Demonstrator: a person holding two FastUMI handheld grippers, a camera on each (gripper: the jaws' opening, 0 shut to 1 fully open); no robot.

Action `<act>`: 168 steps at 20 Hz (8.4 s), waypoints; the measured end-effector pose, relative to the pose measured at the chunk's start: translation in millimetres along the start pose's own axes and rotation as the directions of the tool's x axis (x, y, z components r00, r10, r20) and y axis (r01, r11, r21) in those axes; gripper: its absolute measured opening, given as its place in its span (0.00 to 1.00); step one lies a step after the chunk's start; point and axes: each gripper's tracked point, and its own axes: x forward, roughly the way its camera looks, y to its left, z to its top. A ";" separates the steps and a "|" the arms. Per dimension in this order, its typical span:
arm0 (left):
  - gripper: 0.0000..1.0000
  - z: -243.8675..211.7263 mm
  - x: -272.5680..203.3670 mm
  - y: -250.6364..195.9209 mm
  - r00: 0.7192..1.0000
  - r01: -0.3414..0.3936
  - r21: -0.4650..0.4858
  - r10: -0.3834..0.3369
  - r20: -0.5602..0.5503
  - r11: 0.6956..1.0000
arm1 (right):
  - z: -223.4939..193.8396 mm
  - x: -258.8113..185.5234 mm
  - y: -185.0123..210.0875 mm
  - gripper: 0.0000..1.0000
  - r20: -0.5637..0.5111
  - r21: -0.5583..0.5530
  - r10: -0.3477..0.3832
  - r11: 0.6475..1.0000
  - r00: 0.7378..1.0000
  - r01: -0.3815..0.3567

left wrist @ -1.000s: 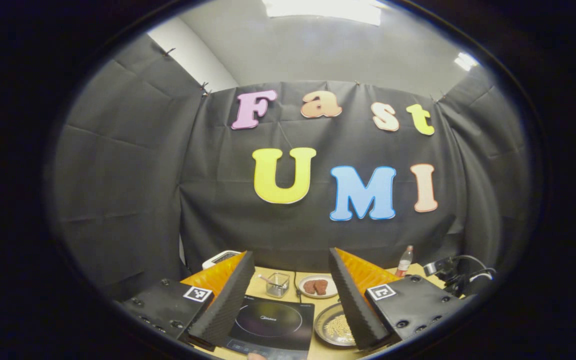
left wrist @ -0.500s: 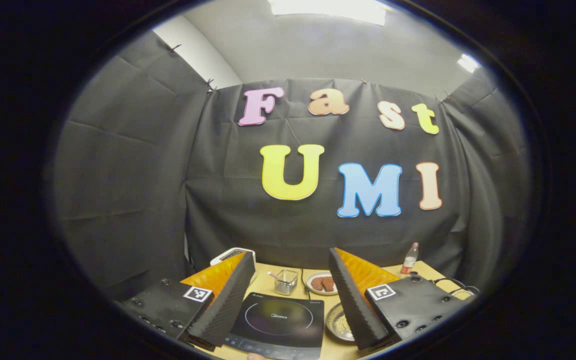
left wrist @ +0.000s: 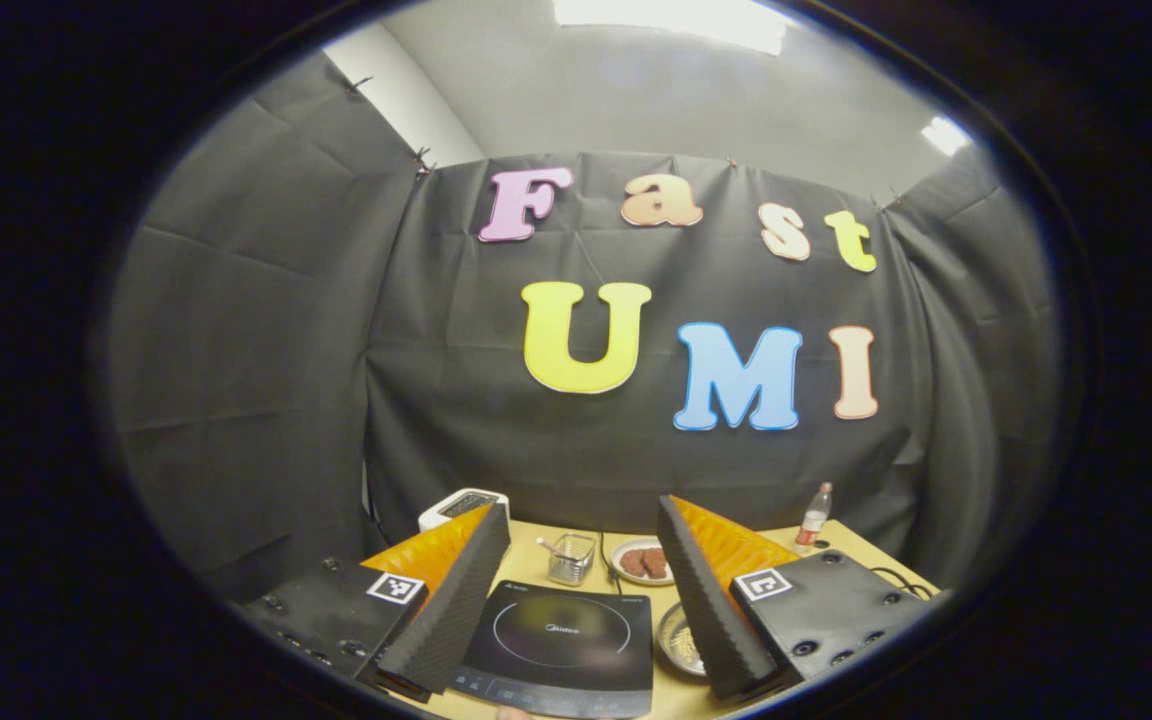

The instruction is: First push the handle of the pot to place it horizontally, then grasp the pot with both hands and set it on the induction cooktop.

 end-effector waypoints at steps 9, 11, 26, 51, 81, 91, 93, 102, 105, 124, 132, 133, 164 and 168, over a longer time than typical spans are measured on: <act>0.95 8.5 9.1 -25.6 0.999 -0.046 0.045 0.046 0.001 0.998 | 0.6 -6.2 -30.1 0.05 -0.026 0.015 0.013 1.000 1.000 -0.012; 0.95 8.9 11.7 -35.5 0.998 -0.058 0.052 0.058 0.002 0.997 | 1.7 -10.2 -39.4 0.05 -0.034 0.010 0.016 1.000 0.999 -0.016; 0.95 5.2 31.6 -100.7 1.000 -0.021 0.069 0.021 -0.006 0.997 | 21.8 -33.0 -105.1 0.06 -0.047 0.002 -0.037 0.999 0.998 0.037; 0.95 8.8 26.4 -122.0 0.997 -0.079 0.094 0.078 0.008 0.992 | 70.6 -40.5 -168.1 0.06 -0.016 -0.062 -0.130 0.990 0.991 0.128; 0.97 -120.8 100.2 -183.2 0.960 0.082 0.031 -0.071 -0.272 0.996 | 145.9 -47.8 -227.3 0.05 0.067 -0.129 -0.154 0.978 0.986 0.162; 0.97 -205.6 168.2 -189.5 0.868 0.288 -0.020 -0.270 -0.416 0.957 | 177.2 -78.7 -222.3 0.83 0.338 -0.042 -0.176 0.979 0.925 0.201; 0.97 -225.4 182.7 -196.0 0.844 0.326 -0.030 -0.304 -0.442 0.945 | 183.0 -76.1 -219.5 0.83 0.369 -0.031 -0.175 0.979 0.913 0.201; 0.98 -323.4 231.7 -194.3 0.740 0.373 -0.069 -0.341 -0.579 0.925 | 196.3 -46.5 -227.7 0.83 0.406 -0.009 -0.219 0.970 0.887 0.243; 0.98 -347.2 240.2 -186.8 0.714 0.355 -0.067 -0.317 -0.624 0.932 | 198.6 -33.1 -230.0 0.83 0.398 0.002 -0.227 0.969 0.889 0.246; 0.64 -405.2 234.9 -181.9 0.586 0.370 -0.014 -0.245 -0.772 0.929 | 194.9 21.7 -240.8 0.61 0.250 0.078 -0.268 0.963 0.930 0.256; 0.65 -396.0 220.8 -185.1 0.571 0.376 0.006 -0.227 -0.789 0.927 | 195.1 15.2 -239.4 0.53 0.208 0.063 -0.268 0.963 0.941 0.261; 0.59 -391.8 217.1 -185.5 0.575 0.376 0.007 -0.227 -0.786 0.927 | 194.6 12.7 -239.3 0.53 0.203 0.056 -0.268 0.963 0.942 0.262; 0.59 -273.7 169.3 53.3 0.678 0.178 0.014 -0.112 -0.726 0.984 | 162.2 3.4 -24.7 0.53 0.228 -0.153 -0.184 0.963 0.956 0.221; 0.59 -278.4 165.2 78.9 0.670 0.162 0.014 -0.100 -0.736 0.987 | 152.1 16.1 -5.9 0.53 0.213 -0.162 -0.179 0.963 0.960 0.216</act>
